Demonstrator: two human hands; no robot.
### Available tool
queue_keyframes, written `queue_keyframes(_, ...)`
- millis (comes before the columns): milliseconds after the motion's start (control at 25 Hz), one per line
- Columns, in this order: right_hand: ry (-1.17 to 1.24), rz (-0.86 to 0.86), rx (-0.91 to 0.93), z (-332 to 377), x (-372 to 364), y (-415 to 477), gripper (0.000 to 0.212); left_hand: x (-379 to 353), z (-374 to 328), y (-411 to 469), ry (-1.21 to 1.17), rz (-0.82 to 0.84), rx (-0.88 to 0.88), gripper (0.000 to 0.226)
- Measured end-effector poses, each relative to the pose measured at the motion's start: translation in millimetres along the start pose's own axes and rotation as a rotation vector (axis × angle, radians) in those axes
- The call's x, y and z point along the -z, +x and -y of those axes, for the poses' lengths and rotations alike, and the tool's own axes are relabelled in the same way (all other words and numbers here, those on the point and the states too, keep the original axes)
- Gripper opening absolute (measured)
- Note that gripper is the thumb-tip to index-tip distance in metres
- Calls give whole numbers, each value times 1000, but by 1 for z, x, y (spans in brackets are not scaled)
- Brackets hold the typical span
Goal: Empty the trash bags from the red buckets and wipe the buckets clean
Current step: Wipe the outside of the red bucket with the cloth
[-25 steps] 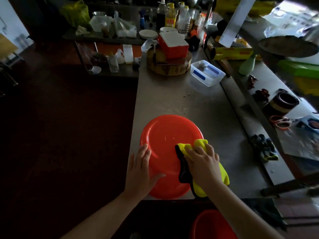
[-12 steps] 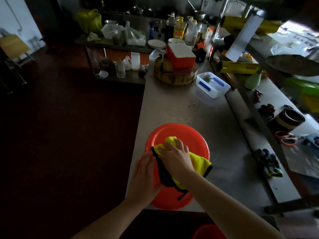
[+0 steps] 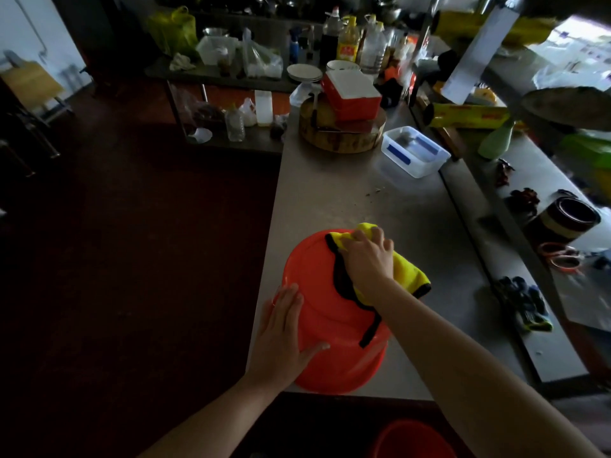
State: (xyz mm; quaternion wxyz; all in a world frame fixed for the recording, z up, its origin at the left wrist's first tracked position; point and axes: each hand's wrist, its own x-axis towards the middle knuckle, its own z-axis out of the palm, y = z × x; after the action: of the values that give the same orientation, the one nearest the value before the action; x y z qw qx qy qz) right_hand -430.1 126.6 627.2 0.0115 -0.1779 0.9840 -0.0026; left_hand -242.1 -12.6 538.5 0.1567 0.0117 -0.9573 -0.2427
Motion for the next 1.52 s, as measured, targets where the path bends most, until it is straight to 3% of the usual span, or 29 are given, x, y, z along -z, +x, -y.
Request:
queue_keyframes(360,43,10,-53,-71,0,-76,27,-1,-3,-2,15,1,28,102)
queue_keyframes(720,116,-14,131,-34,-9,-134,32,-3,1,-4,30,18,13,102)
queue_keyframes(840,169,-13,215,-13,-11,-131,50,-2,3,-4,21,17,-1,98)
queue_keyframes(1040,167,21,266,16,-14,-111,35,-2,4,-2,37,13,-32,87)
queue_keyframes(1240,177,-13,253,36,-12,-78,37,-3,2,0,-17,-21,-19,98)
queue_keyframes(1520,322,-218,191,45,-12,-20,35,-4,4,-2,-30,0,4,107)
